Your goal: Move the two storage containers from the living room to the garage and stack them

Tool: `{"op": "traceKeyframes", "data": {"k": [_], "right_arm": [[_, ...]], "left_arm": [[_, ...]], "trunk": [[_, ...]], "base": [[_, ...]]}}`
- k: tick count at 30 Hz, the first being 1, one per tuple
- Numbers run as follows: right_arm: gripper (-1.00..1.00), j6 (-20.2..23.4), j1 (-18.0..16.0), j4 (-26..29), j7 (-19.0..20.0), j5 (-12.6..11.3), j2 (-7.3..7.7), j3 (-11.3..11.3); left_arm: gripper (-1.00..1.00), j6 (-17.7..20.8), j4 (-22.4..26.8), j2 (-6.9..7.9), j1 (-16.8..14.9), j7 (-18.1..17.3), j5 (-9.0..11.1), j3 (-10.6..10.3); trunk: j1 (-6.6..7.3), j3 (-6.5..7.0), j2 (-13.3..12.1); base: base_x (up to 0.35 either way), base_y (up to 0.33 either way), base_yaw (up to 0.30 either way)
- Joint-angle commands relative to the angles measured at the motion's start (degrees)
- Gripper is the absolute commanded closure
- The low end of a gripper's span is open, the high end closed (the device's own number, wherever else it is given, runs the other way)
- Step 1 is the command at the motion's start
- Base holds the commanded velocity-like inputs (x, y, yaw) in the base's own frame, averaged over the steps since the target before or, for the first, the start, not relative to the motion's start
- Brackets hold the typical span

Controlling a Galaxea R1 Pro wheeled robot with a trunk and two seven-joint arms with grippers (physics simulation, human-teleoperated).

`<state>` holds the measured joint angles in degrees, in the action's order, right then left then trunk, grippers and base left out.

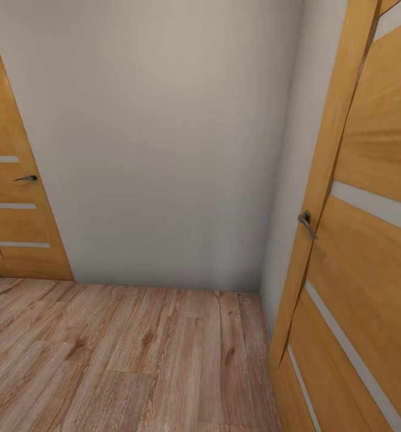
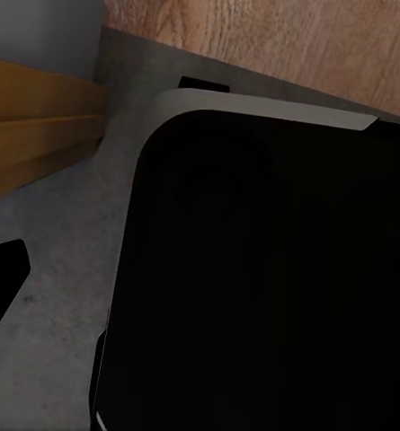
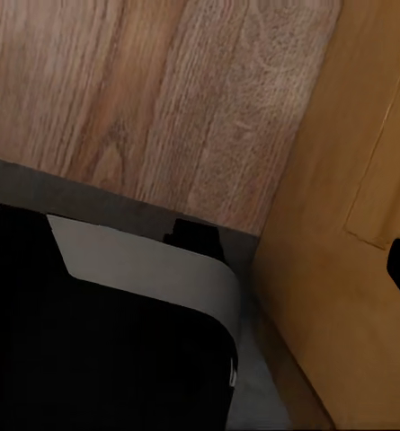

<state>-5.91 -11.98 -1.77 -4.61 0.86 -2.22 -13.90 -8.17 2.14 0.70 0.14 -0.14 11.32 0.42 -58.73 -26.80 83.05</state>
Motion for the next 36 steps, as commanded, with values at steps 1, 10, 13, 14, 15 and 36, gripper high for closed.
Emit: {"op": "traceKeyframes", "data": {"k": [1,10,13,14,15,36], "right_arm": [[-1.00,-0.41,0.11,-0.18,-0.24,0.10,-0.04,-0.25],[-1.00,-1.05,1.61,-0.20,-0.23,0.13,0.00,-0.25],[-1.00,-1.67,1.80,-0.17,-0.23,0.18,-0.04,-0.25],[-1.00,-1.83,1.81,-0.17,-0.23,0.18,-0.05,-0.25],[-1.00,-1.97,1.82,-0.17,-0.23,0.18,-0.05,-0.25],[-1.00,-2.21,1.87,-0.18,-0.23,0.11,-0.07,-0.25]], "left_arm": [[-1.00,-0.09,0.06,0.00,0.02,-0.02,0.28,0.01],[-1.00,-0.09,0.06,0.00,0.02,-0.02,0.28,-0.01],[-1.00,-0.09,0.06,0.01,0.02,-0.03,0.28,-0.01],[-1.00,-0.09,0.06,0.01,0.02,-0.03,0.28,-0.02],[-1.00,-0.09,0.06,0.01,0.03,-0.03,0.28,-0.01],[-1.00,-0.09,0.06,0.03,0.03,-0.03,0.28,0.01]], "trunk": [[0.00,-0.05,0.03],[0.00,-0.05,0.03],[0.00,-0.05,0.03],[0.00,-0.05,0.03],[0.00,-0.05,0.03],[0.00,-0.05,0.03]], "base": [[0.000,0.000,0.000],[0.000,0.000,0.000],[0.000,0.000,0.000],[0.000,0.000,0.000],[0.000,0.000,0.000],[0.000,0.000,0.027]]}}
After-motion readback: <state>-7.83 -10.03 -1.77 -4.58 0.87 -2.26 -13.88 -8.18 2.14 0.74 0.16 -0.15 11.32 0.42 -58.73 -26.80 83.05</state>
